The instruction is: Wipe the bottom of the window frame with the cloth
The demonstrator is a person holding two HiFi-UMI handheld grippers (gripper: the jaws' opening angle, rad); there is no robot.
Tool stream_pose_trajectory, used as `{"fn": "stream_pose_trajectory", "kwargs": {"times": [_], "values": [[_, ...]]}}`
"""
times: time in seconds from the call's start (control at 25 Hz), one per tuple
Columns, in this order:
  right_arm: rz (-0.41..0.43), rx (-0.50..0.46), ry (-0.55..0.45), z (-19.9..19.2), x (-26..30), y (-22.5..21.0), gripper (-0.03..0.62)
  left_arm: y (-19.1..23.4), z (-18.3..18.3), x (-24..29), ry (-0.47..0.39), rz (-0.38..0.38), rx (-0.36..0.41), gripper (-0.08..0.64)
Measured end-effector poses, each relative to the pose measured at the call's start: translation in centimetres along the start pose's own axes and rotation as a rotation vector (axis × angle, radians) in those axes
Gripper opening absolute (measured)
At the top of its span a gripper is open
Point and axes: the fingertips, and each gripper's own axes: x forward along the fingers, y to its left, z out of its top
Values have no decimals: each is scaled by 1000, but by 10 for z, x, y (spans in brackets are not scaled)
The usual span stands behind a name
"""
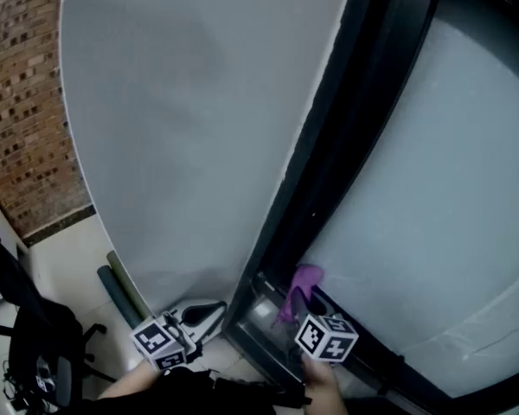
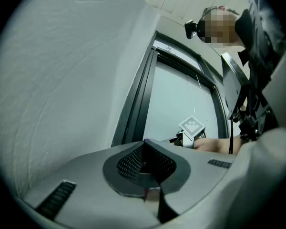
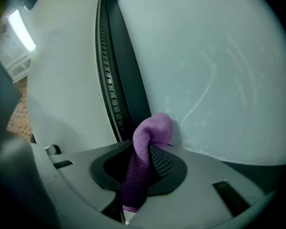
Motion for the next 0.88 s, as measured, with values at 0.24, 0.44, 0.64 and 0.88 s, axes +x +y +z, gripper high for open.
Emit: {"fn": "stream_pose_trajectory", "kwargs": {"times": [0.24,0.44,0.64,0.88], "values": [[-16,7,95,2,22,7,84,-13,11,8,-30,-59,13,-3],[-26,-8,173,0,37,6,84,-14,17,9,-64,-76,3,-3],[2,103,228,-11,39,2,84,-14,4,9,-36,-75,-15,-3],[-20,122,230,-12,35,-2,84,-18,-8,16,-15,-105,-42,-3]]}}
